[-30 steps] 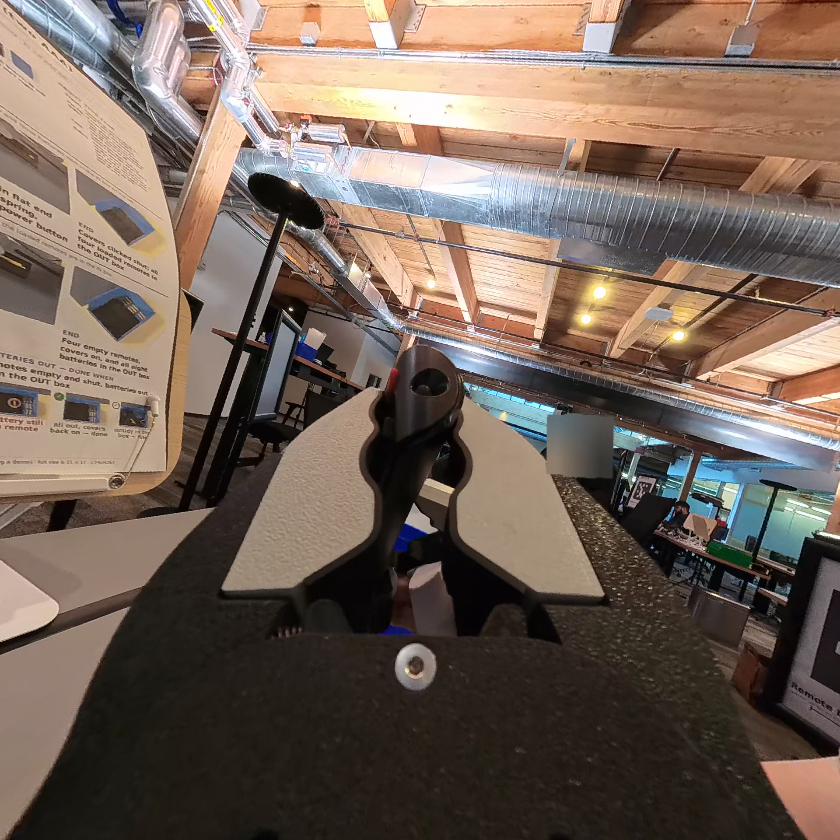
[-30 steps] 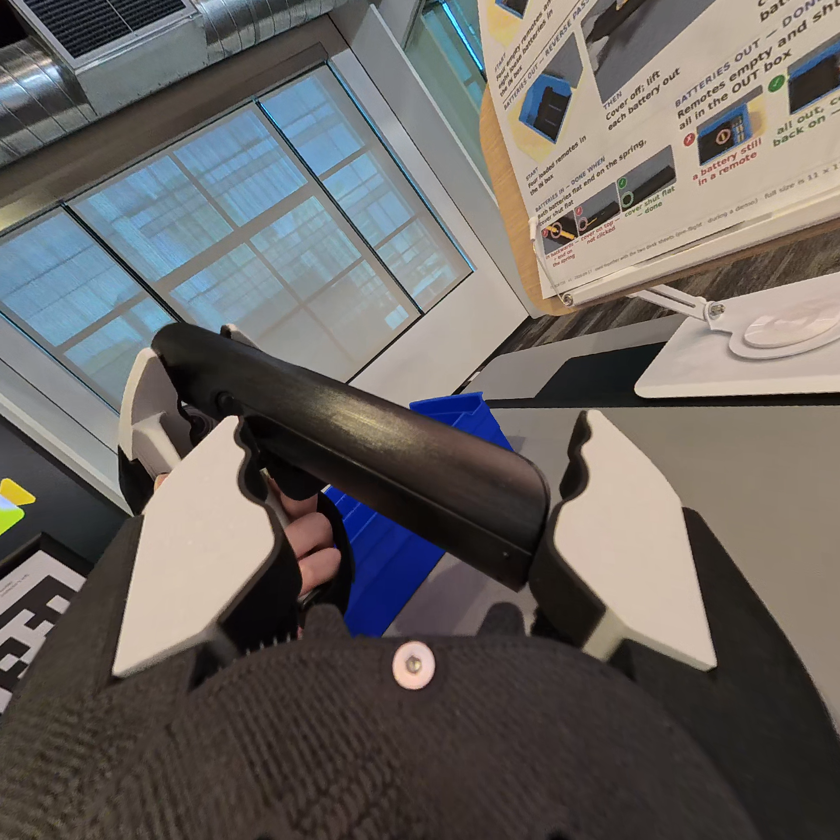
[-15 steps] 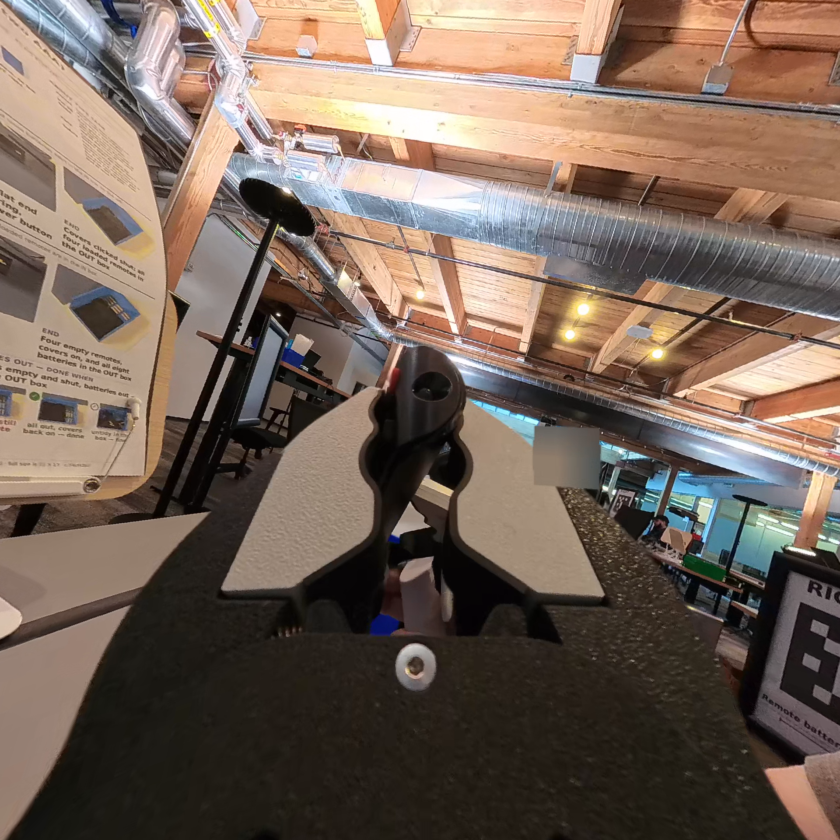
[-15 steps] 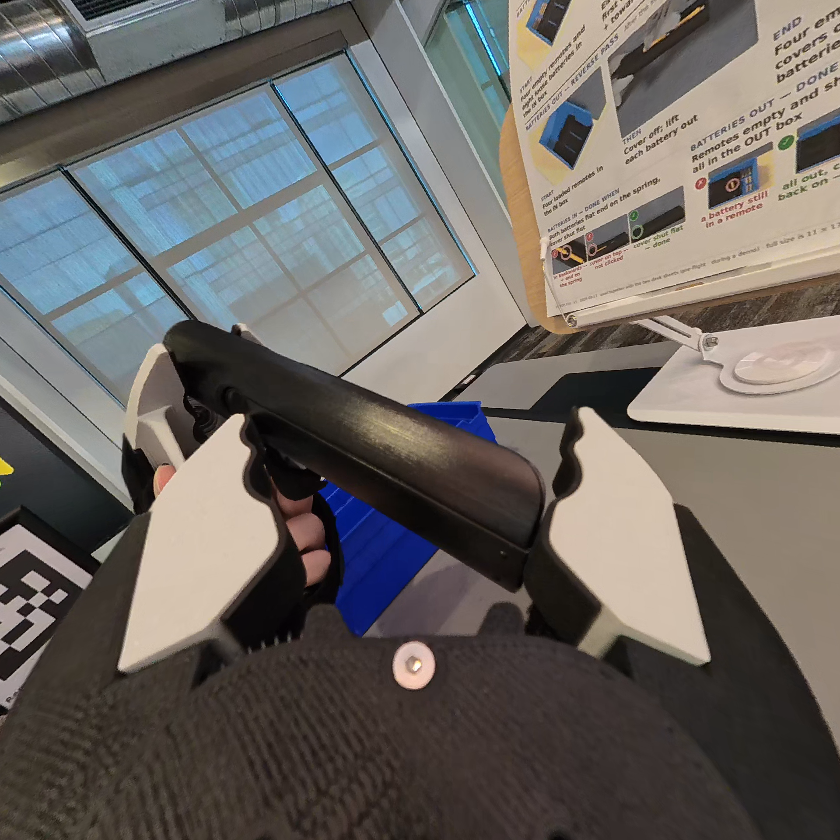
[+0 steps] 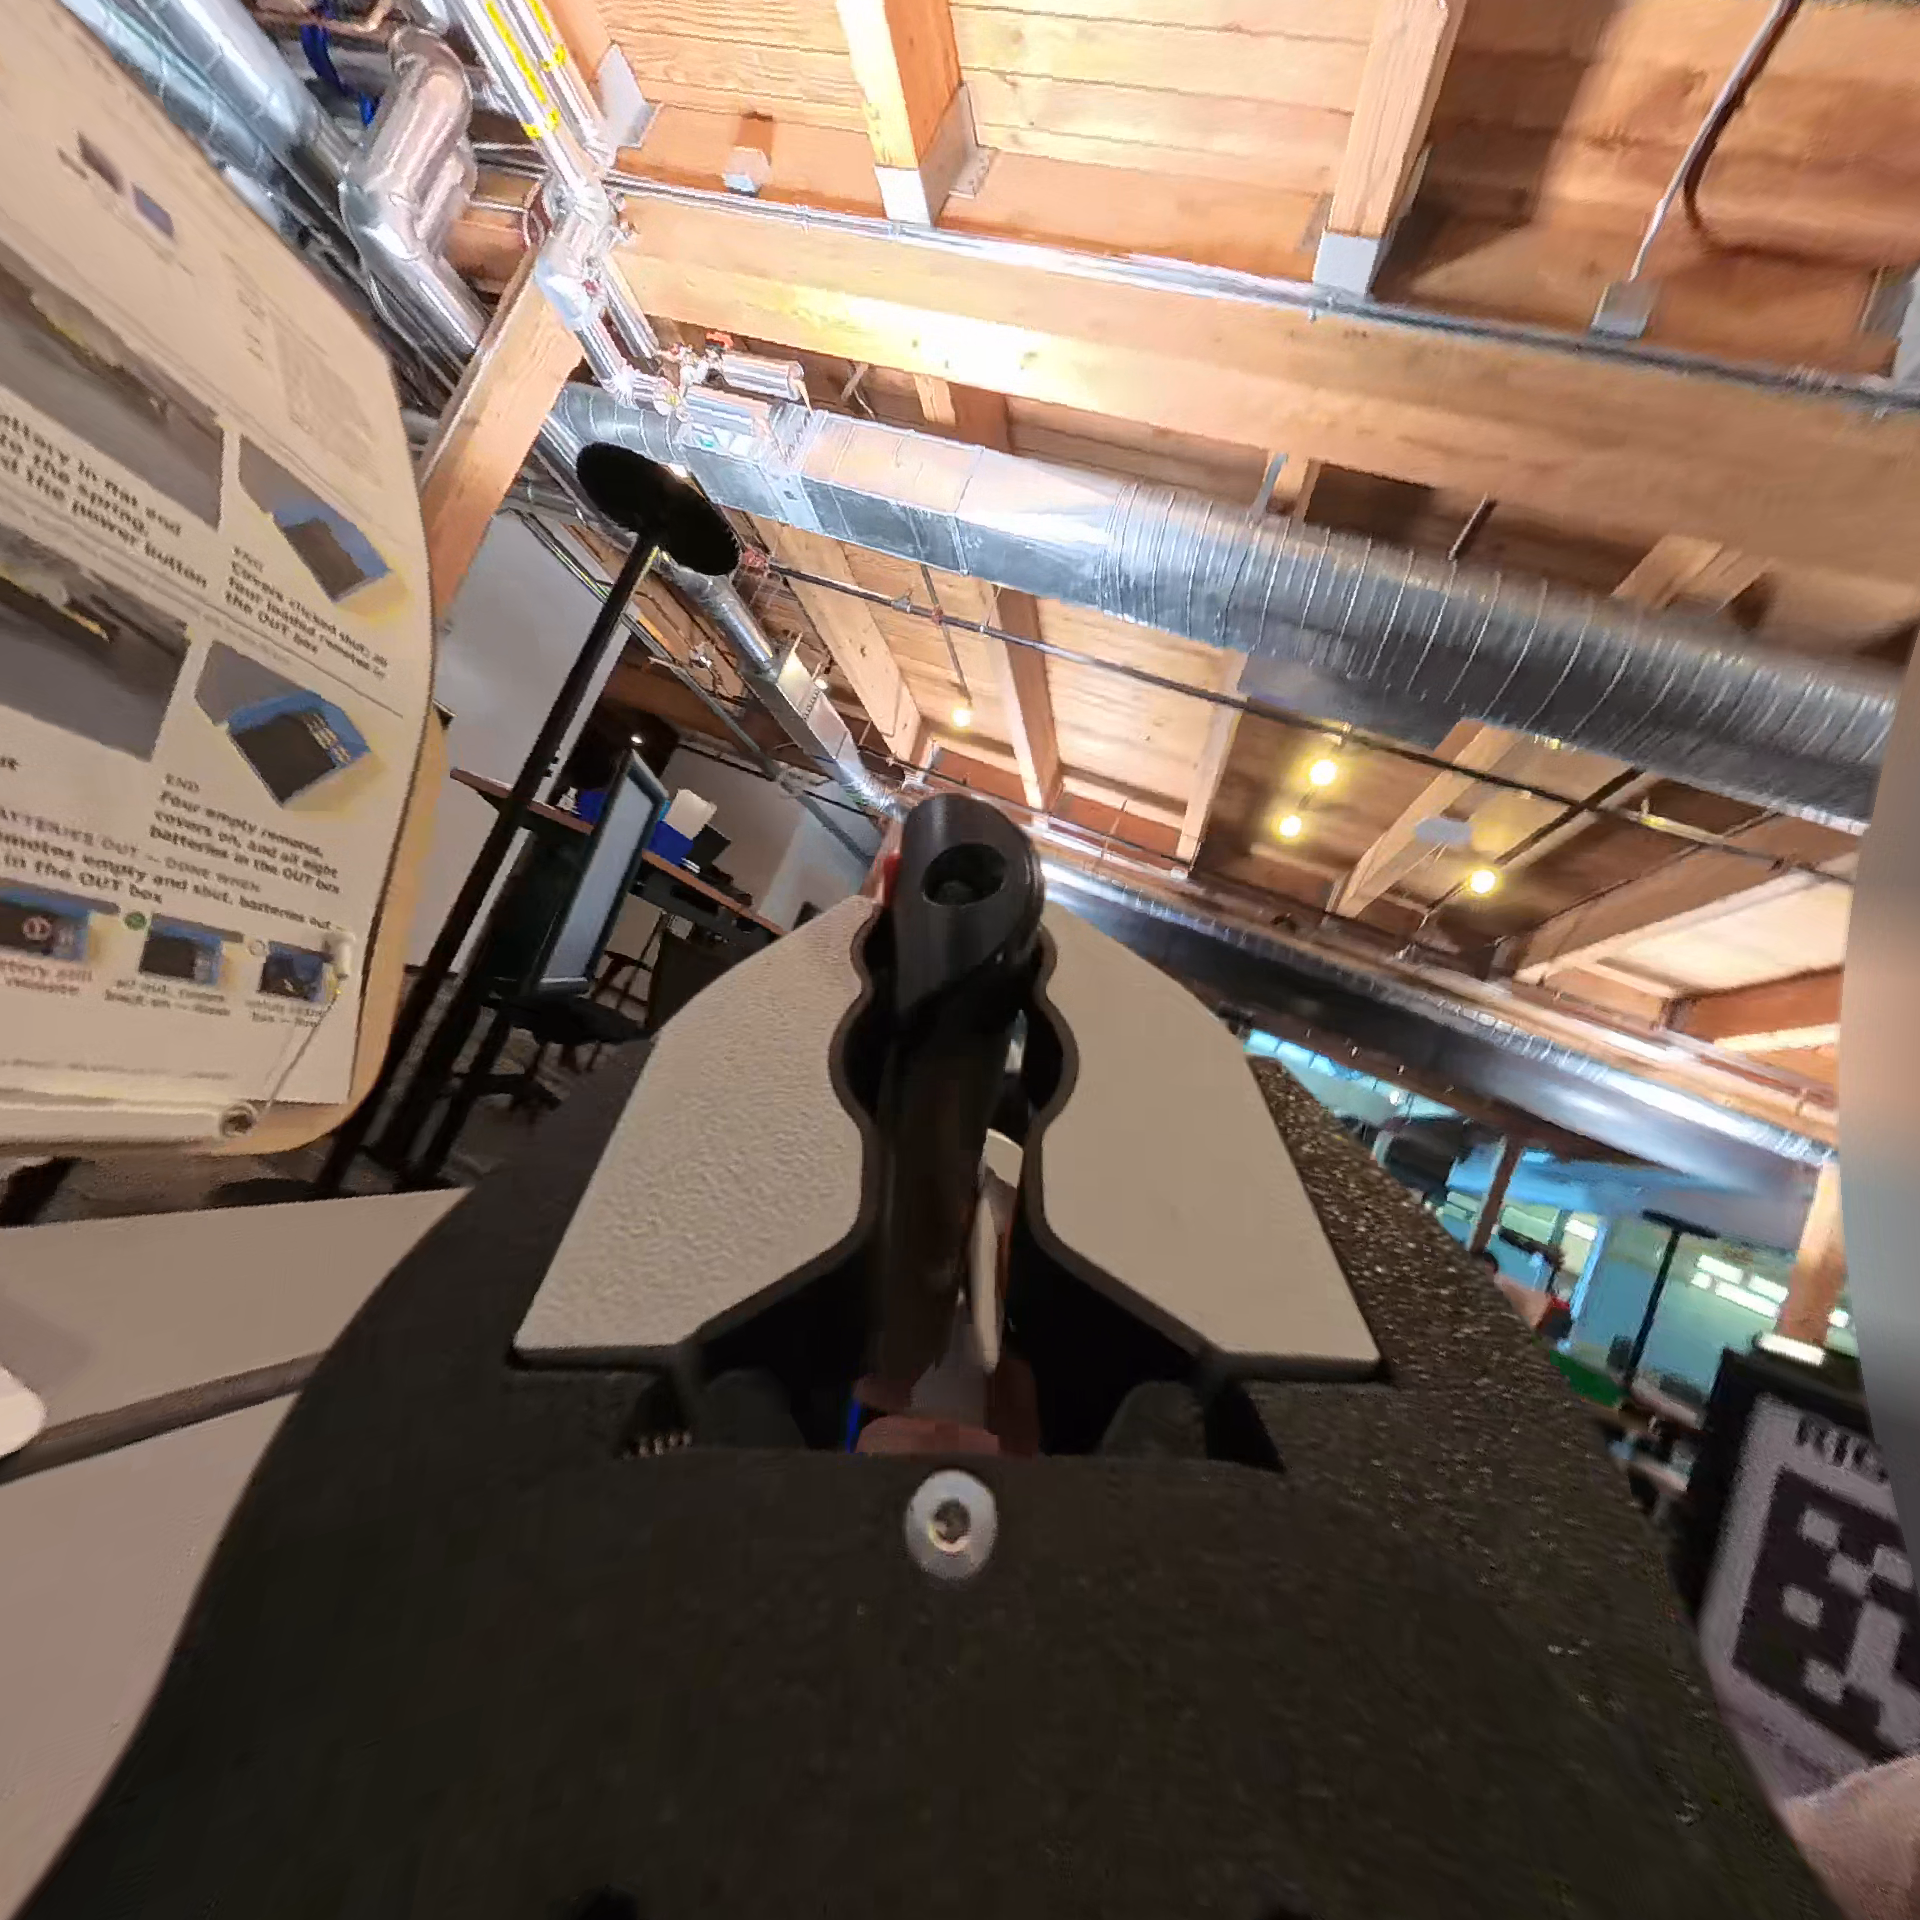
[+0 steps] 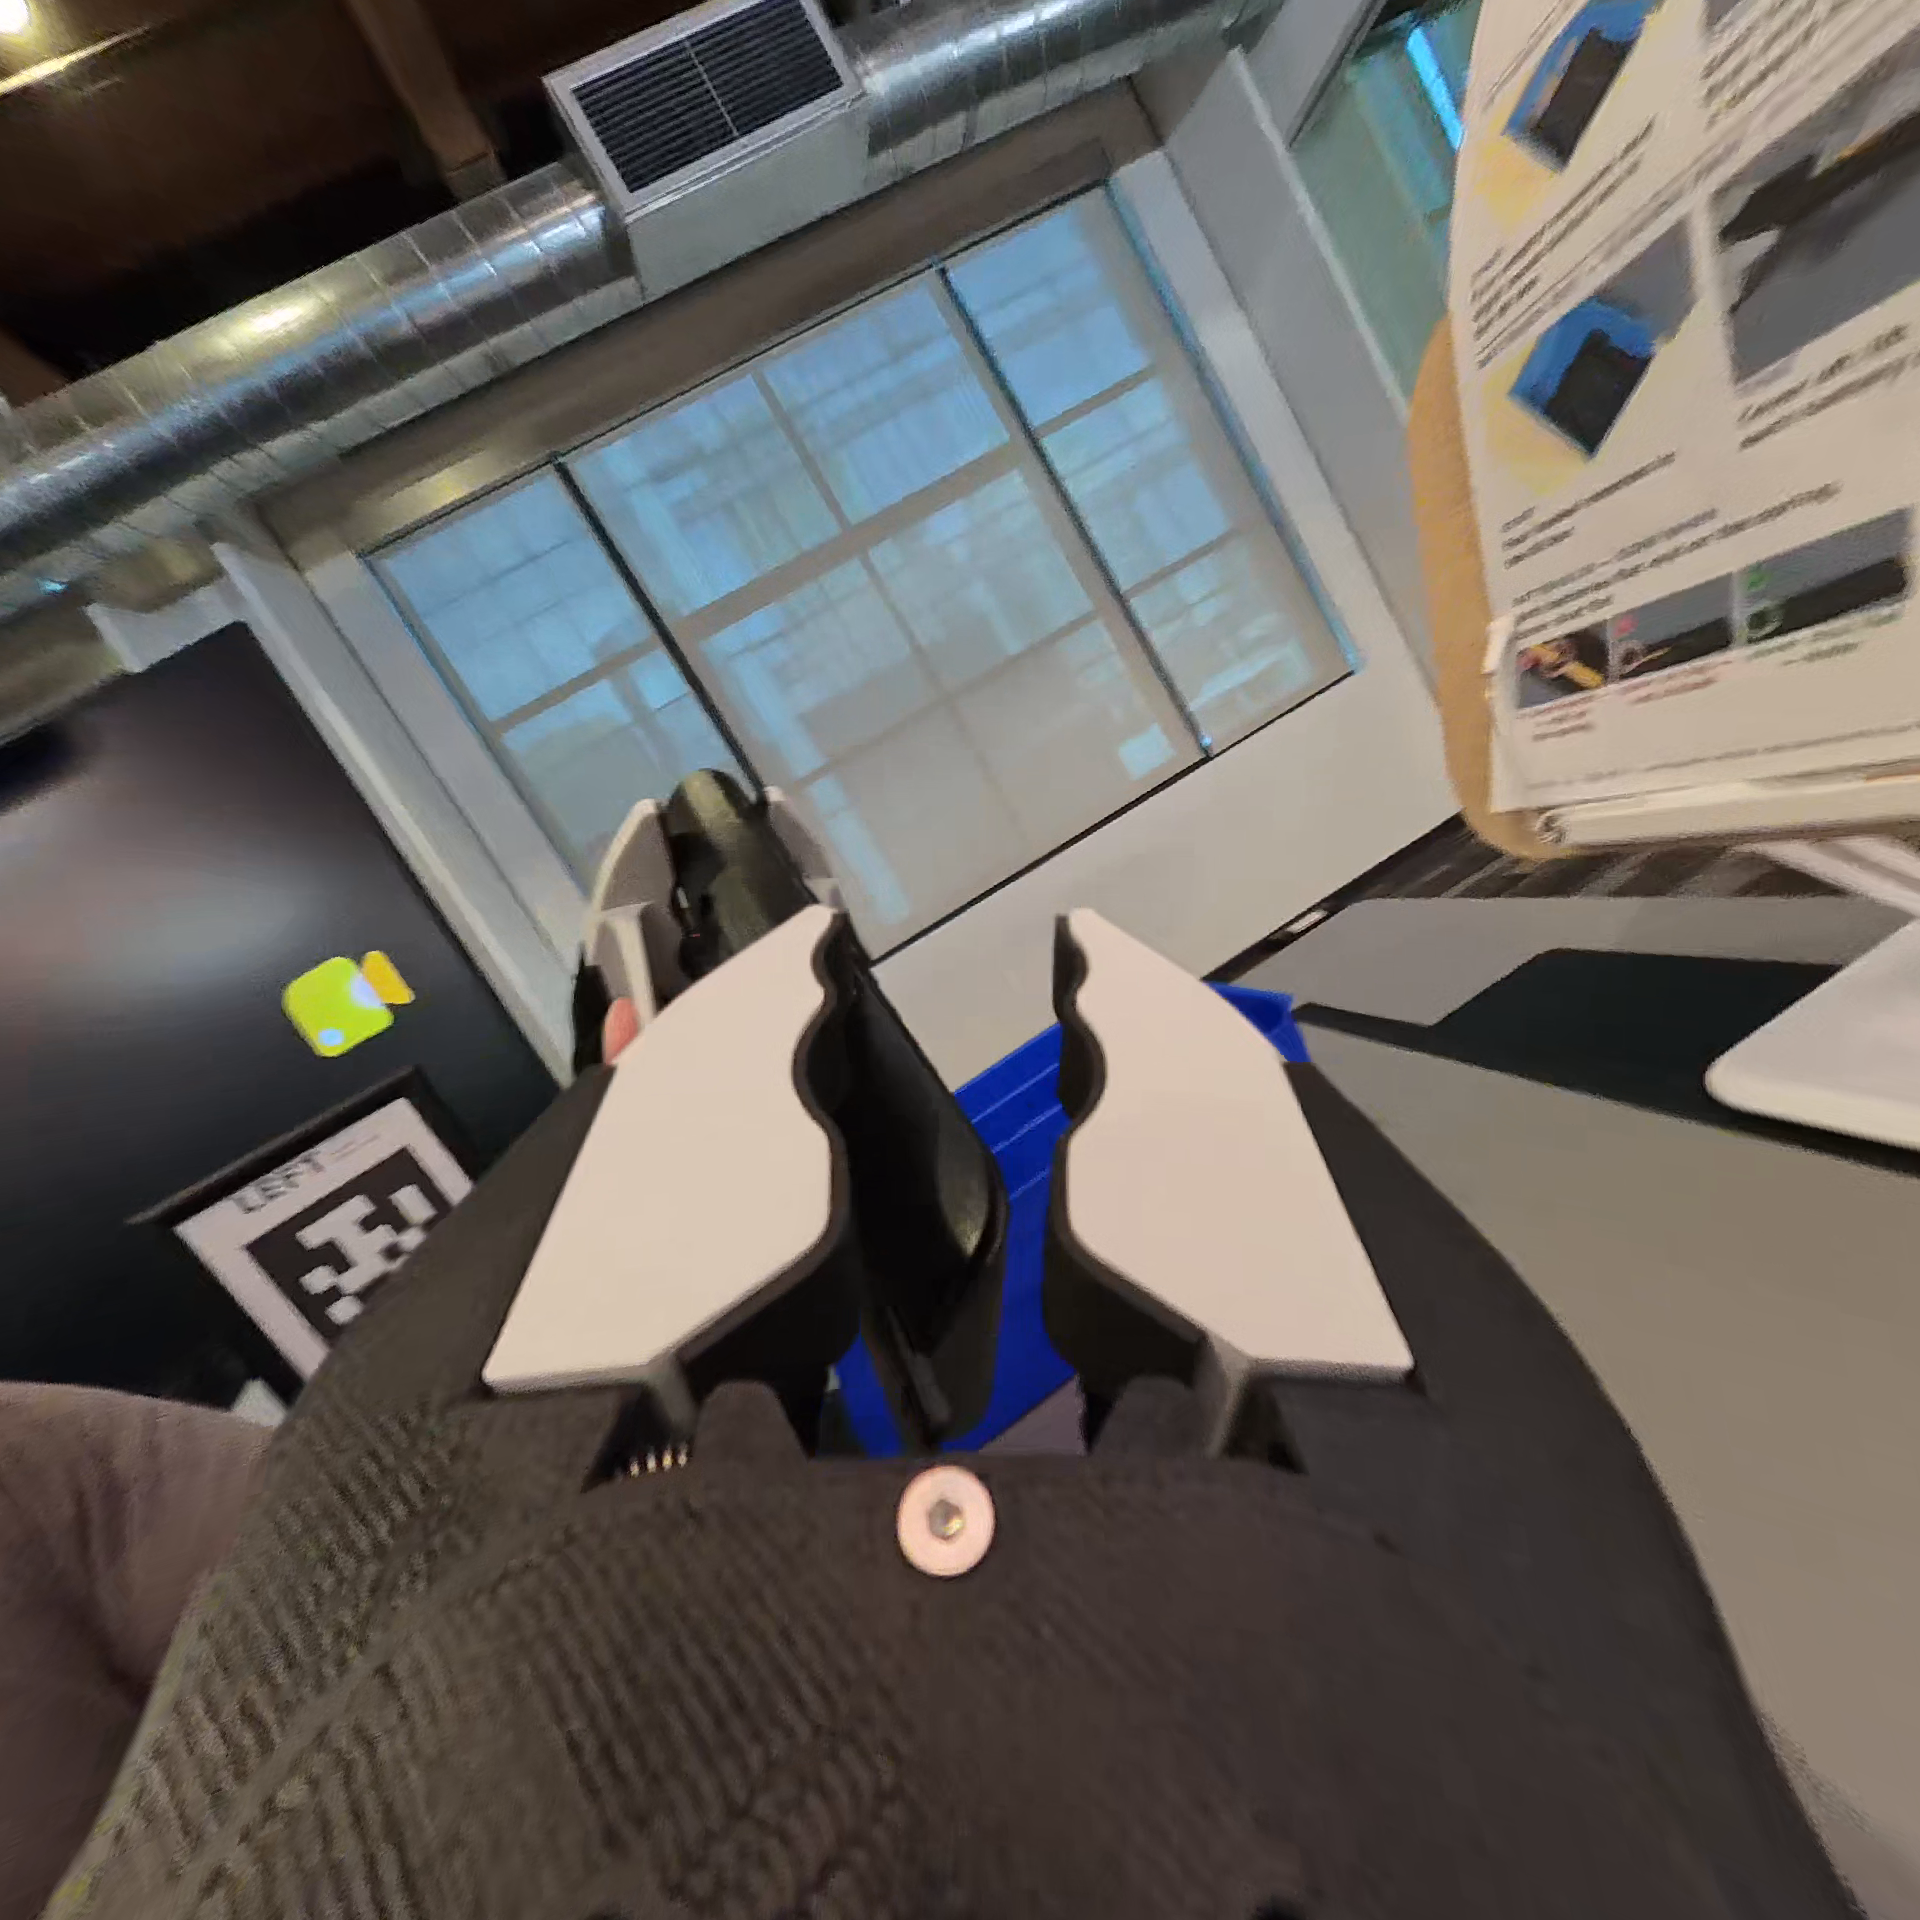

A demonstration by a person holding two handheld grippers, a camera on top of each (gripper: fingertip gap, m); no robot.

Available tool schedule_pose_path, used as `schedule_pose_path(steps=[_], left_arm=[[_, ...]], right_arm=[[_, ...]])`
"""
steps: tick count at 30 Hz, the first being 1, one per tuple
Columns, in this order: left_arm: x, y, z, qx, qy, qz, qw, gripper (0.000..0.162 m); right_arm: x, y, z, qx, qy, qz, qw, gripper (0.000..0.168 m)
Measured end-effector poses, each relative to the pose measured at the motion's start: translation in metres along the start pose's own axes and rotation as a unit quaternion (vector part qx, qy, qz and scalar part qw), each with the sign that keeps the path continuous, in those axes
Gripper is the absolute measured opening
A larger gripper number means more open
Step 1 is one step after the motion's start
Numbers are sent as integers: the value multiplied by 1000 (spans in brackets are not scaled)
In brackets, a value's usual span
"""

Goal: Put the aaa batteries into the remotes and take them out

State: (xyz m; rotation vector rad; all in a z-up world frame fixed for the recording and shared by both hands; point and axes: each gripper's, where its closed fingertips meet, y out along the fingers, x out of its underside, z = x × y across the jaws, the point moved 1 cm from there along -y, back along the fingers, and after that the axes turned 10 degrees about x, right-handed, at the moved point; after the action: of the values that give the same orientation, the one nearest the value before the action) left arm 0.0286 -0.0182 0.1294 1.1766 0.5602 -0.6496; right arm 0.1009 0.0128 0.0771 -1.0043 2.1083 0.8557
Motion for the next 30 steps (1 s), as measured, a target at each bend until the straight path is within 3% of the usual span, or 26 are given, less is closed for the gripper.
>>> schedule_pose_path(steps=[3, 8, 13, 14, 15, 21, 25, 27, 30], left_arm=[[-6, -4, -6, 3, -22, 19, 1000, 23], [-14, -12, -17, -18, -75, 53, 996, 23], [10, -32, -57, -112, -178, 70, 975, 23], [16, -35, -62, -123, -182, 71, 973, 23], [21, -35, -65, -123, -186, 67, 972, 23], [2, -40, -68, -121, -151, 69, 979, 23], [-24, -38, -54, -93, -129, 77, 984, 23], [-36, -36, -47, -80, -116, 81, 987, 23], [-57, -35, -32, -55, -101, 89, 989, 23]], right_arm=[[4, 1, 5, -22, 54, -9, 998, 52], [9, 2, 8, -26, 83, -13, 996, 58], [23, 2, 25, 17, 165, -10, 986, 34], [25, 0, 29, 19, 177, -4, 984, 17], [27, -2, 35, 24, 188, -2, 982, 10], [18, -13, 53, -8, 243, 14, 970, 0], [6, -21, 57, 5, 191, 7, 982, 1], [3, -23, 55, -2, 146, -24, 989, 1], [39, -27, 50, -15, 47, -211, 976, 1]])
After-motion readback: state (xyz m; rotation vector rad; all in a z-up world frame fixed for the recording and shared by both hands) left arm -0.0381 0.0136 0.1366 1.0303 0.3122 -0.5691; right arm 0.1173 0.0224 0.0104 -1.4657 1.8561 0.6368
